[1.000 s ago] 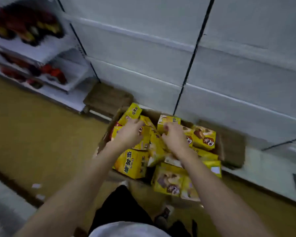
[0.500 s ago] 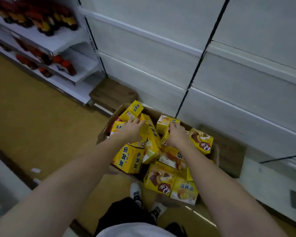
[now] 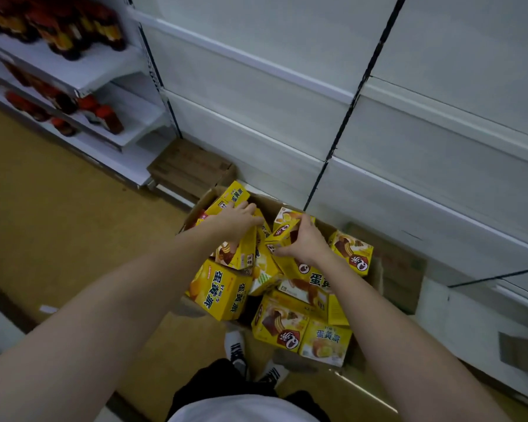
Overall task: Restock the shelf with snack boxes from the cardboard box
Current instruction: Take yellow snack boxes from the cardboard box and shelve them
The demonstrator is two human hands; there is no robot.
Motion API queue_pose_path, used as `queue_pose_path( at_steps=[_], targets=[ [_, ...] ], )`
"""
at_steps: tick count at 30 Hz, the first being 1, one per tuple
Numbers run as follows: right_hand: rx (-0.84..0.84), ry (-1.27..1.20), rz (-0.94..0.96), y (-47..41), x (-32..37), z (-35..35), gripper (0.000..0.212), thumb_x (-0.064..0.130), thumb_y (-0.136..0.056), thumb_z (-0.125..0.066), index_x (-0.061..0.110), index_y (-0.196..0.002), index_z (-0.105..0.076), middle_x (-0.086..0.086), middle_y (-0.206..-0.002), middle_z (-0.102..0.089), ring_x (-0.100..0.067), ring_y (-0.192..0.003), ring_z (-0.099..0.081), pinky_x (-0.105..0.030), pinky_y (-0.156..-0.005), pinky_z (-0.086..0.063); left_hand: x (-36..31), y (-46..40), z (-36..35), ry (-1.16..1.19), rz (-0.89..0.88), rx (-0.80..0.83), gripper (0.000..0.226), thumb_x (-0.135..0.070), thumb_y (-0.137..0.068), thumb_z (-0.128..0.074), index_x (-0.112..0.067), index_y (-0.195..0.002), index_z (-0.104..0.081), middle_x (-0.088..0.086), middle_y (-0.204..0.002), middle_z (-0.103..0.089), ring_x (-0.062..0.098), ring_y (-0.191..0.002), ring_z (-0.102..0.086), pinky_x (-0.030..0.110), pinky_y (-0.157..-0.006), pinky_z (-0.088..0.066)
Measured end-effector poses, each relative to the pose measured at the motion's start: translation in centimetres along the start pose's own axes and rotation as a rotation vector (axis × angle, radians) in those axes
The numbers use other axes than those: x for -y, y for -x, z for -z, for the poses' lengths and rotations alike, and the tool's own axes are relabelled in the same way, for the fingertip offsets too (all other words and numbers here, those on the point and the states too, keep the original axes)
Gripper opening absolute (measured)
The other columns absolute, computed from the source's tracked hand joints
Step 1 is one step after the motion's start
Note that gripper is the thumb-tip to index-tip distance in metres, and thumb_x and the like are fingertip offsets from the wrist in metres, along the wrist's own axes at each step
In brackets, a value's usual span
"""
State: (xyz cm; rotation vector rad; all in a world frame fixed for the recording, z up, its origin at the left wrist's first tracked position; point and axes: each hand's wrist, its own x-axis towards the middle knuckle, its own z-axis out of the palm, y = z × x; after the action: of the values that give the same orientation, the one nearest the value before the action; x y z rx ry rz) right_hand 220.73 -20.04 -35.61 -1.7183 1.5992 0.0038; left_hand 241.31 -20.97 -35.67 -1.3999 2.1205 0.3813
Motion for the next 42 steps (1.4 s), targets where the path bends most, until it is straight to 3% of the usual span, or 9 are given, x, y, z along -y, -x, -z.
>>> queue_pose_path(
  at_steps=[5, 9, 12, 16, 23, 27, 31, 35, 42],
  targets=[
    [-0.007, -0.248, 0.011, -0.1, -0.2, 1.5, 0.091, 0.046, -0.063, -0.090, 0.021, -0.130, -0.034, -0.002, -0.124, -0.057, -0.020, -0.107, -0.057, -0.033, -0.081, -0.049, 2.3, 0.4, 3.2, 0.432, 0.045, -0.081, 0.103, -0.033, -0.048, -0.098, -0.021, -0.132, -0.039, -0.002, -0.125, -0.054, 0.025, -0.112, -0.054, 0.041, -0.088, -0.050],
    [-0.093, -0.500, 0.014, -0.8, 0.9, 2.5, 0.097, 0.062, -0.062, -0.083, 0.031, -0.141, -0.037, -0.002, -0.142, -0.048, -0.025, -0.126, -0.050, -0.043, -0.101, -0.047, 4.4, 1.8, 4.8, 0.685, 0.169, -0.245, 0.087, -0.033, -0.054, -0.095, -0.019, -0.125, -0.046, 0.003, -0.119, -0.058, 0.023, -0.100, -0.057, 0.043, -0.085, -0.054],
    [-0.150, -0.576, 0.064, -1.5, 2.5, 2.5, 0.065, 0.063, -0.066, -0.080, 0.034, -0.119, -0.056, 0.005, -0.124, -0.060, -0.018, -0.115, -0.057, -0.034, -0.089, -0.050, 5.7, 3.6, 4.9, 0.929, 0.322, -0.365, 0.073, -0.039, -0.065, -0.089, -0.017, -0.125, -0.053, 0.003, -0.118, -0.057, 0.022, -0.099, -0.056, 0.036, -0.084, -0.053],
    [-0.147, -0.601, 0.203, -1.3, 6.5, 2.6, 0.048, 0.050, -0.073, -0.082, 0.030, -0.112, -0.062, 0.010, -0.107, -0.064, -0.007, -0.099, -0.061, -0.021, -0.074, -0.046, 6.0, 6.5, 3.4, 1.316, 0.553, -0.511, 0.060, -0.049, -0.070, -0.085, -0.012, -0.109, -0.057, 0.006, -0.099, -0.066, 0.022, -0.077, -0.067, 0.034, -0.058, -0.056],
    [-0.031, -0.536, 0.467, 0.5, 12.7, -0.3, 0.060, 0.073, -0.061, -0.074, 0.040, -0.110, -0.063, 0.009, -0.112, -0.065, -0.012, -0.107, -0.060, -0.036, -0.094, -0.051, 3.6, 15.2, -0.9, 1.649, 0.923, -0.830, 0.062, -0.055, -0.068, -0.083, -0.009, -0.104, -0.061, 0.009, -0.090, -0.071, 0.023, -0.070, -0.070, 0.044, -0.057, -0.061],
    [0.137, -0.477, 0.676, 4.7, 15.8, -3.9, 0.062, 0.076, -0.059, -0.074, 0.043, -0.110, -0.065, 0.002, -0.114, -0.065, -0.012, -0.109, -0.059, -0.036, -0.098, -0.049, 0.1, 22.8, -3.4, 1.637, 1.087, -1.027, 0.044, -0.033, -0.075, -0.084, -0.008, -0.107, -0.067, 0.006, -0.089, -0.072, 0.014, -0.068, -0.067, 0.025, -0.047, -0.055],
    [0.306, -0.496, 0.834, 11.3, 19.6, -8.2, 0.061, 0.075, -0.056, -0.076, 0.042, -0.106, -0.066, 0.002, -0.111, -0.066, -0.011, -0.106, -0.061, -0.038, -0.097, -0.051, -4.1, 32.3, -6.1, 1.556, 1.328, -1.200, 0.044, -0.029, -0.071, -0.087, -0.014, -0.105, -0.065, 0.010, -0.100, -0.072, 0.024, -0.090, -0.071, 0.036, -0.073, -0.059],
    [0.464, -0.478, 1.018, 20.1, 23.5, -11.7, 0.055, 0.071, -0.058, -0.074, 0.042, -0.104, -0.067, 0.000, -0.104, -0.067, -0.014, -0.101, -0.062, -0.037, -0.093, -0.052, -10.1, 42.3, -6.9, 1.301, 1.628, -1.343, 0.079, -0.051, -0.050, -0.087, -0.017, -0.117, -0.061, 0.003, -0.104, -0.064, 0.017, -0.093, -0.064, 0.032, -0.079, -0.055],
    [0.770, -0.460, 1.304, 38.1, 26.3, -15.3, 0.047, 0.062, -0.067, -0.077, 0.043, -0.109, -0.065, -0.001, -0.111, -0.059, -0.015, -0.105, -0.057, -0.036, -0.097, -0.049, -23.0, 56.5, -6.4, 0.896, 1.992, -1.567, 0.058, -0.040, -0.060, -0.087, -0.012, -0.106, -0.066, 0.003, -0.096, -0.069, 0.020, -0.092, -0.067, 0.031, -0.080, -0.055]
  ],
)
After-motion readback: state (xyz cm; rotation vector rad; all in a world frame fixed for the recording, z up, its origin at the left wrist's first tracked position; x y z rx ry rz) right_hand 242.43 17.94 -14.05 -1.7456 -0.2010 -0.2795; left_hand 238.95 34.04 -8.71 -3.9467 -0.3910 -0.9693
